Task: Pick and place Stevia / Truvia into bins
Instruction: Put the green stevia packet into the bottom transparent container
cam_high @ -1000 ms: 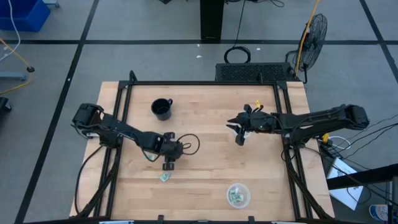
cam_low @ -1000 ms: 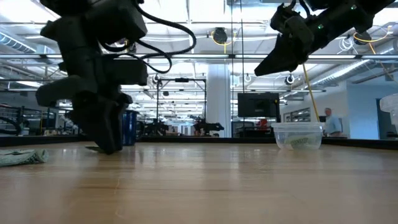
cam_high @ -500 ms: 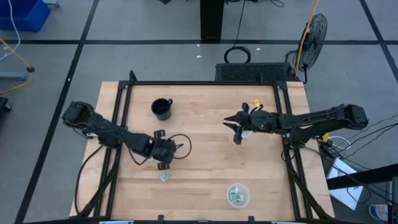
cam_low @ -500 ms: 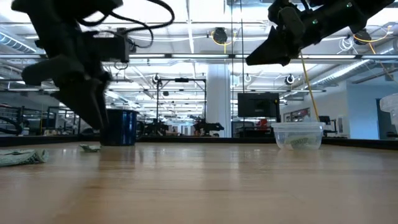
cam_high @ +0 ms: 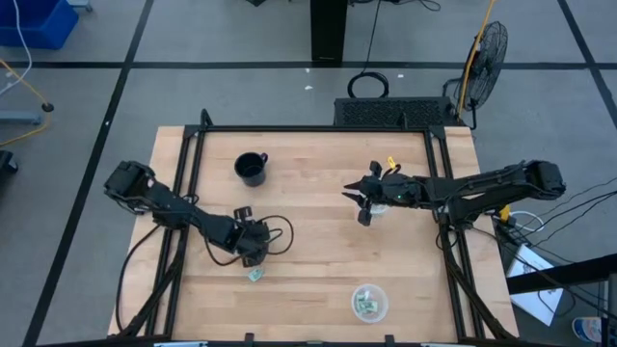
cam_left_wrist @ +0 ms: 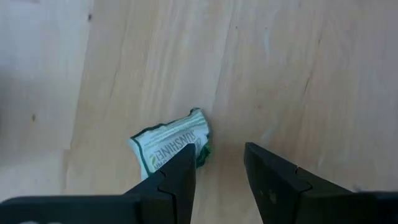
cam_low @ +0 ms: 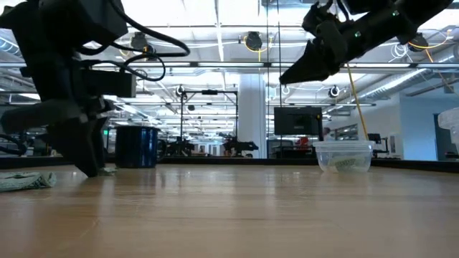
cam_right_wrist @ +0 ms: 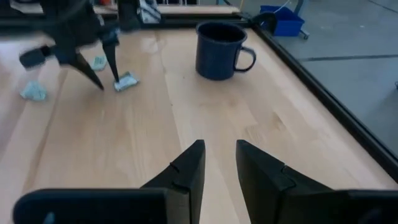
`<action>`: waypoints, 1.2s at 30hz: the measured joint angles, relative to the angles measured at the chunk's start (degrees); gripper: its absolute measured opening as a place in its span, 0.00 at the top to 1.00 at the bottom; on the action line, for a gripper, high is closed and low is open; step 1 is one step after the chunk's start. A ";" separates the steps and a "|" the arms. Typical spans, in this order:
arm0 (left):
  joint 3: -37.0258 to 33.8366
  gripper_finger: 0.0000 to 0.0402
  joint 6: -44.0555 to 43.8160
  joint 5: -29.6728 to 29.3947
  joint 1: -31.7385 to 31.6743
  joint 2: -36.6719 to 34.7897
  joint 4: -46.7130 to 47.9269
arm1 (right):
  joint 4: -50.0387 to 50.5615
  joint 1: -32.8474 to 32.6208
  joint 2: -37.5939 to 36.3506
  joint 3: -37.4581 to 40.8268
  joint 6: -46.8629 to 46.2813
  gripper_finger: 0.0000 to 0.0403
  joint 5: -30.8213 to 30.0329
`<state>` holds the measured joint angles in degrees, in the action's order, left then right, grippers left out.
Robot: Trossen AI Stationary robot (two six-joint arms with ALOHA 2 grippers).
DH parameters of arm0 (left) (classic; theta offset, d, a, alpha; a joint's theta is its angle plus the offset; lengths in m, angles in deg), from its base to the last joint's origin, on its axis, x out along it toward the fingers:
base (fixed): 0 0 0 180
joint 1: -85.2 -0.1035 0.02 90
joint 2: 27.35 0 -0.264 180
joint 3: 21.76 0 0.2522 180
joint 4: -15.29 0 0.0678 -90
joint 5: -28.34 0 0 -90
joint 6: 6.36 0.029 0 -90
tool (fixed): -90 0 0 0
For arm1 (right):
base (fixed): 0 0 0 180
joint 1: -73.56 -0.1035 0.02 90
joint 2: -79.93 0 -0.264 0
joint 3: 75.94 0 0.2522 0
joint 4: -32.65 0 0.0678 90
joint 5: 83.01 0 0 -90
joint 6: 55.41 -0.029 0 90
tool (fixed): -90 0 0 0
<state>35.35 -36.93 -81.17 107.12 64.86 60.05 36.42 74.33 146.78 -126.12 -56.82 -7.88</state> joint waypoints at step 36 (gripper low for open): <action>4.35 0.99 37.09 22.03 -7.96 -6.50 -37.33 | -41.60 -8.23 28.00 -0.37 39.00 0.70 21.57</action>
<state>39.69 0.16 -59.14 99.16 58.37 22.72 -5.18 66.10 174.78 -126.49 -17.82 13.69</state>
